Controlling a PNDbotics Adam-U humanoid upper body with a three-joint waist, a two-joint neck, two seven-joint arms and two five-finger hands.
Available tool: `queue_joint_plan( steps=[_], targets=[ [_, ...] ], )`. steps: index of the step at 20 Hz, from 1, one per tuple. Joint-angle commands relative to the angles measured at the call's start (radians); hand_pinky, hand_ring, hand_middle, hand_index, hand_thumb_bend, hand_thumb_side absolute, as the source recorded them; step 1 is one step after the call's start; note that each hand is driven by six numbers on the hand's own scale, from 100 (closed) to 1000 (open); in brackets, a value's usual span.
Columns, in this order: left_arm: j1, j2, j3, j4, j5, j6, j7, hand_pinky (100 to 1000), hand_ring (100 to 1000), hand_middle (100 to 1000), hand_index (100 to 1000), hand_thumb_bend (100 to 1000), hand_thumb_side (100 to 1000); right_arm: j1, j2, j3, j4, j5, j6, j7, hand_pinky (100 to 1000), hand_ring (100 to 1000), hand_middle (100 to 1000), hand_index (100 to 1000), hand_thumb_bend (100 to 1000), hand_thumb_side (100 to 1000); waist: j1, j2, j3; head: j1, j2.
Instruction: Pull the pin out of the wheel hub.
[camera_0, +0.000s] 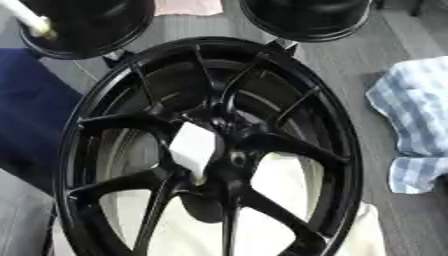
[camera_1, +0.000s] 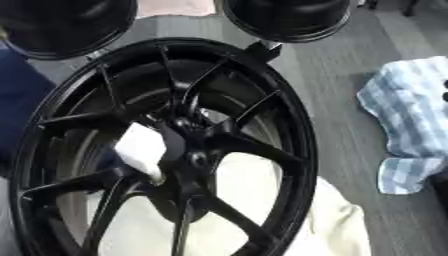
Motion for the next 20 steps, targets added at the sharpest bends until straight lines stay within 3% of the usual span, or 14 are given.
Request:
queue_joint_plan(
  steps=[1,4,8,11,12,13,15,17,20],
  targets=[
    [0.045,0.065,0.099,0.073,0.047,-0.021,0.052,784,621,290,430,100,129,0.003,-0.035,-0.024,-0.018,0.009,-0.013,-0.016,765,758,706,596,213,441,-0.005,-0.026,0.013,-0.026,0.006],
    [0.122,0.057,0.142,0.103,0.035,-0.052,0.099,789,630,309,455,100,135,0.006,-0.032,-0.027,-0.018,0.009,-0.017,-0.022,765,758,706,596,213,441,-0.013,-0.029,0.03,-0.035,0.007],
    [0.222,0.022,0.145,0.062,-0.009,-0.072,0.152,804,661,366,516,100,133,0.005,-0.033,-0.031,-0.018,0.005,-0.022,-0.025,765,757,706,597,212,437,-0.022,-0.035,0.037,-0.032,0.005],
    [0.3,-0.008,0.155,0.012,-0.056,-0.05,0.176,829,701,444,606,100,228,0.005,-0.035,-0.031,-0.018,0.001,-0.026,-0.024,765,757,705,598,210,436,-0.027,-0.04,0.033,-0.029,0.0],
    [0.327,-0.019,0.161,-0.004,-0.073,-0.042,0.183,875,783,565,740,115,414,0.004,-0.035,-0.031,-0.018,0.0,-0.027,-0.023,766,757,705,598,209,435,-0.029,-0.042,0.03,-0.028,-0.004],
    [0.353,-0.03,0.167,-0.017,-0.089,-0.037,0.189,911,851,682,832,243,573,0.004,-0.036,-0.031,-0.018,-0.002,-0.029,-0.022,766,757,705,598,209,435,-0.03,-0.043,0.028,-0.029,-0.008],
    [0.405,-0.05,0.179,-0.04,-0.121,-0.035,0.186,970,949,819,921,441,722,0.002,-0.036,-0.031,-0.018,-0.004,-0.031,-0.021,766,757,705,598,207,436,-0.031,-0.044,0.024,-0.034,-0.014],
    [0.451,-0.075,0.192,-0.057,-0.152,-0.034,0.181,978,962,847,937,486,805,0.001,-0.035,-0.031,-0.018,-0.007,-0.031,-0.021,766,757,705,598,204,436,-0.033,-0.043,0.022,-0.051,-0.019],
    [0.483,-0.105,0.208,-0.069,-0.18,-0.022,0.2,972,956,838,926,428,787,-0.001,-0.034,-0.033,-0.018,-0.01,-0.033,-0.022,766,757,705,599,204,434,-0.037,-0.043,0.023,-0.077,-0.031]
  ],
)
